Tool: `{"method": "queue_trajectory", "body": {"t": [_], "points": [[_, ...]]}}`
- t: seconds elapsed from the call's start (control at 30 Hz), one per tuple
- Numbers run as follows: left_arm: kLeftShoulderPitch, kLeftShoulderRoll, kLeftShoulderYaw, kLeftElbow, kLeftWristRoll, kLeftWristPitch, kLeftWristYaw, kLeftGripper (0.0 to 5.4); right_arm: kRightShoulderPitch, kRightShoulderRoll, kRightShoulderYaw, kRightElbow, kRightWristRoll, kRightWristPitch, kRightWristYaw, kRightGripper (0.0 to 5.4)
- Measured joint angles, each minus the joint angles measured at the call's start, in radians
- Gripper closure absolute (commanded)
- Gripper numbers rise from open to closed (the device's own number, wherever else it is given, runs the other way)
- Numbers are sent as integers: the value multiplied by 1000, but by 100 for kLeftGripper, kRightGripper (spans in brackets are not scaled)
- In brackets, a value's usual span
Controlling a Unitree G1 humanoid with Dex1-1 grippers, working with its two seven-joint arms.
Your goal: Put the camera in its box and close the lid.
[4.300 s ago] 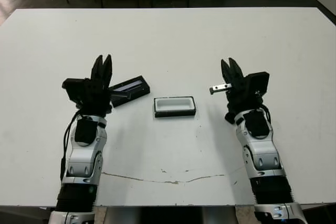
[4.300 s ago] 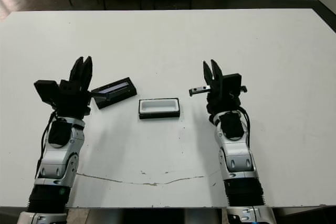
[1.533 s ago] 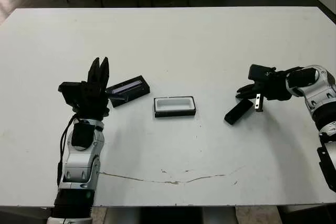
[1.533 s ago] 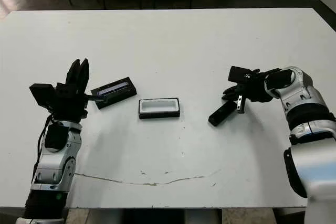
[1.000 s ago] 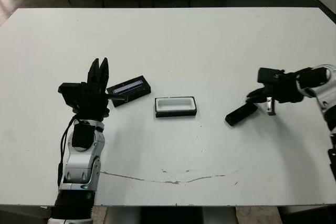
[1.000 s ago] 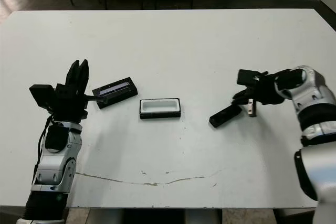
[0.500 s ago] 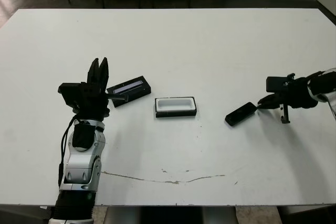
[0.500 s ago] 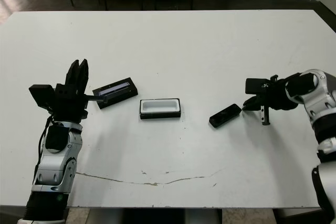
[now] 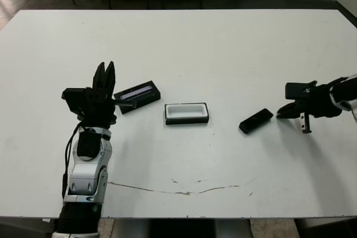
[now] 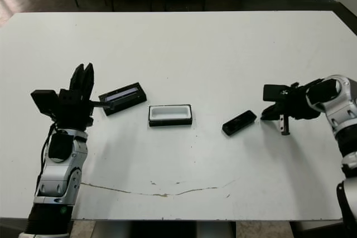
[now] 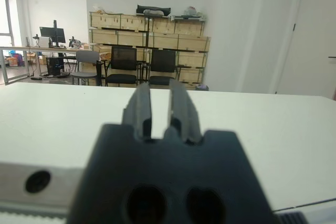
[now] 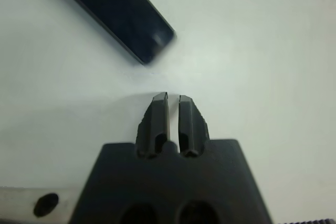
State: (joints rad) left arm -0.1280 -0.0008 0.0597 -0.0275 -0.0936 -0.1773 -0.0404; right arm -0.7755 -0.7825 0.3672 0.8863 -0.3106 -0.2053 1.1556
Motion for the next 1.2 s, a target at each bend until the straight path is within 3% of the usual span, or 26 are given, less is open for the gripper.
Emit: {"method": "queue_trajectory", "body": {"t": [0.2, 0.33, 0.5, 0.7, 0.83, 1.2], "points": [[0, 0, 0, 1, 0, 0, -1, 539, -85, 14, -104, 156, 85, -41, -13, 540], [0, -1, -3, 1, 3, 0, 0, 539, -170, 61, -116, 178, 100, -64, 9, 540], [5, -2, -4, -1, 3, 0, 8, 539, -211, 123, -95, 176, 88, -65, 27, 540], [8, -3, -4, -6, 3, 0, 8, 539, -212, 201, -55, 134, 67, -9, 67, 540], [8, -2, -2, -6, 3, 0, 8, 539, -212, 218, -18, 93, 33, 27, 79, 540], [9, -2, -4, -9, 5, 1, 9, 539, -201, 235, 64, 67, -22, 40, 131, 540]]}}
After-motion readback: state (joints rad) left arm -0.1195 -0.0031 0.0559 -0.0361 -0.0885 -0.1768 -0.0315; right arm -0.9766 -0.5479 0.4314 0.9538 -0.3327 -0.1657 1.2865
